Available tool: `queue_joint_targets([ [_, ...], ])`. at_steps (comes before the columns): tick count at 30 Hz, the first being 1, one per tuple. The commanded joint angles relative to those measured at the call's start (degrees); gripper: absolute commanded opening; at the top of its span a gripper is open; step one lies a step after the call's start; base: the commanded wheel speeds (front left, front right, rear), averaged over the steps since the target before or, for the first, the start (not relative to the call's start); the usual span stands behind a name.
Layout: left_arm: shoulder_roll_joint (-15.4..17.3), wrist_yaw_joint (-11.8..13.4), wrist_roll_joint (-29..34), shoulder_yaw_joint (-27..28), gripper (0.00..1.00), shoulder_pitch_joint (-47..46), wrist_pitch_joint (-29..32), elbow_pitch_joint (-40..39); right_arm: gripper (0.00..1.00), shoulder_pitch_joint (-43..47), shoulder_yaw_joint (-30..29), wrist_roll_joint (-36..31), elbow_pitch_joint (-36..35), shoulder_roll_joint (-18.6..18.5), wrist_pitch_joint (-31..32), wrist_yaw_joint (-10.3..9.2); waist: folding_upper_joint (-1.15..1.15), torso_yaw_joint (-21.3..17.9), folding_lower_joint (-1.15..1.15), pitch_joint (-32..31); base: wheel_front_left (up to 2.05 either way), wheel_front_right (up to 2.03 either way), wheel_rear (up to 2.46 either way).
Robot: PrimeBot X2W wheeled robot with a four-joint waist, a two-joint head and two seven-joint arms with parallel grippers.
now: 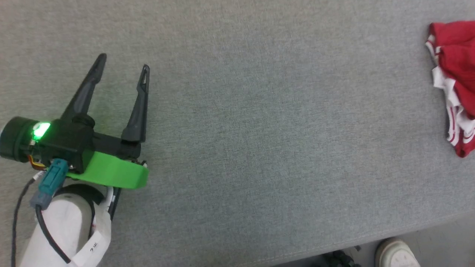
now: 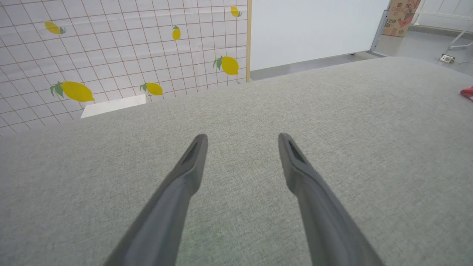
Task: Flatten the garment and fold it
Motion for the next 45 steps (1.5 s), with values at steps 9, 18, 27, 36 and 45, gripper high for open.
queue_joint_targets([
  [9,1.37,0.37,1.06,-0.27,1.0,-1.76,1.99,-2.25,0.0,-4.33,-0.59,-3.42,8.19,0.89,-7.23,-0.11,0.0,-1.36,-0.01,4.91,0.0,0.0,0.0],
  [18,1.27,0.8,0.53,-0.31,1.0,-1.95,1.5,-1.52,1.0,-8.22,-1.44,-5.95,16.49,2.1,-11.46,-0.11,0.0,-0.87,-0.01,4.1,0.0,0.0,0.0],
  [27,-0.24,2.26,-0.26,-0.03,1.0,0.18,-3.95,1.48,1.0,-9.25,-1.59,-7.56,21.71,2.42,-15.57,-0.11,0.0,0.76,-0.01,-1.56,0.0,0.0,0.0],
  [36,-2.95,4.29,-1.5,-0.46,1.0,4.25,-8.7,7.07,1.0,-6.76,0.67,-7.21,22.28,6.03,-20.63,-0.11,0.0,2.94,-0.01,-10.78,0.0,0.0,0.0],
  [45,-5.36,6.09,-2.46,-0.52,1.0,7.31,-13.4,11.51,1.0,-0.94,0.86,-4.43,15.13,14.76,-26.92,-0.11,0.0,5.6,-0.01,-20.28,0.0,0.0,0.0],
])
